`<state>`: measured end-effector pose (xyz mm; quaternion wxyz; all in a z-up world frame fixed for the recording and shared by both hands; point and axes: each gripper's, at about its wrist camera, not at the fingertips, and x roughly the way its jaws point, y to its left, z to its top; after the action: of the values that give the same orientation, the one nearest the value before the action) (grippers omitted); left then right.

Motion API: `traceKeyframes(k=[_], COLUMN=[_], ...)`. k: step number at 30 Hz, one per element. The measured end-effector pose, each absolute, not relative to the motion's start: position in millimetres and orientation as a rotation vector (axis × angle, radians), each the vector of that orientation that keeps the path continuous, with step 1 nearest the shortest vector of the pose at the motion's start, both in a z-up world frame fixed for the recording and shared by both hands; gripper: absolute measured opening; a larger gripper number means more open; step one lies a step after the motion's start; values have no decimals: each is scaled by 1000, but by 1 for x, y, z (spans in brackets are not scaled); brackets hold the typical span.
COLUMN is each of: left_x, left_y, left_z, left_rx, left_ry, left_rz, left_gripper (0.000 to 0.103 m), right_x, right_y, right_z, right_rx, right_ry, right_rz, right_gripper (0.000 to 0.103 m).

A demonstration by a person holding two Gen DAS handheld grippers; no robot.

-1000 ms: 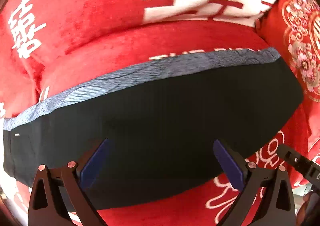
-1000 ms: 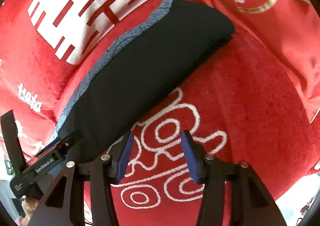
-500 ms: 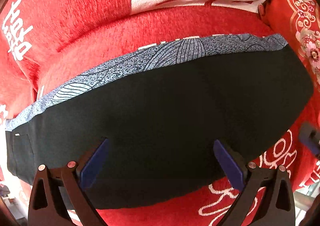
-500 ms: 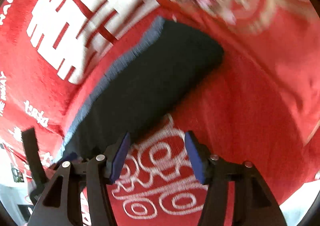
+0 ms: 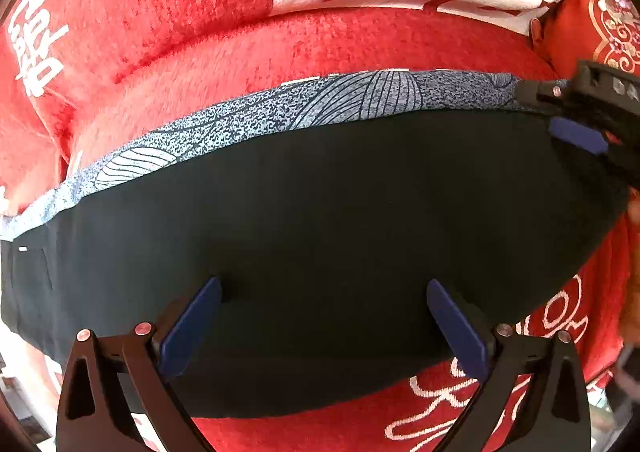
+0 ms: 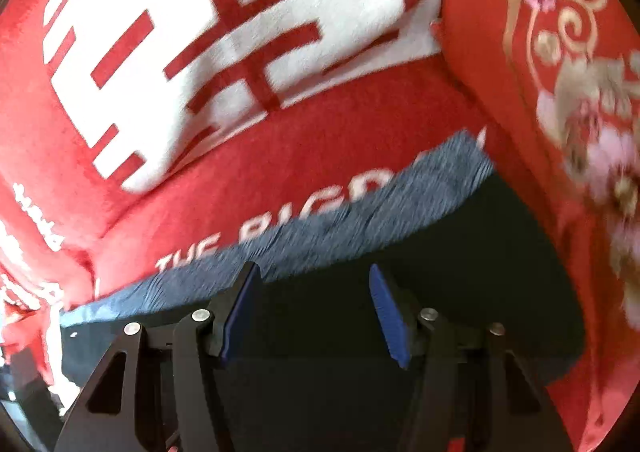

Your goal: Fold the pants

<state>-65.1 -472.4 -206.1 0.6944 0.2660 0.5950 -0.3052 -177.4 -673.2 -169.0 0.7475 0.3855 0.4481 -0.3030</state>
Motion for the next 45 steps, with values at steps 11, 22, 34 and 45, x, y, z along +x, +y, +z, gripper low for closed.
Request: traceKeyframes(k=[11,22,34,45], left_x=[-67,-72,-75,-77], left_y=[-469,-473,-467,-464], left_z=[-206,-204,-202,-201], left_rx=[591,593,575,571], left_ry=[1325,1309,1298,1297], left_rz=[-670,-664,-664,-665], left_gripper=[103,103,103,103], right_x=[-229,-304,-327,-314], right_y=[-678,-620,-630,-647], right_z=[-143,-165,-192,-196], right_rx=[950,1239,1383,1376], right_ry=[887,786,623,551], right_rz=[-717,-587,-612,-598], right_gripper=[61,61,61,62])
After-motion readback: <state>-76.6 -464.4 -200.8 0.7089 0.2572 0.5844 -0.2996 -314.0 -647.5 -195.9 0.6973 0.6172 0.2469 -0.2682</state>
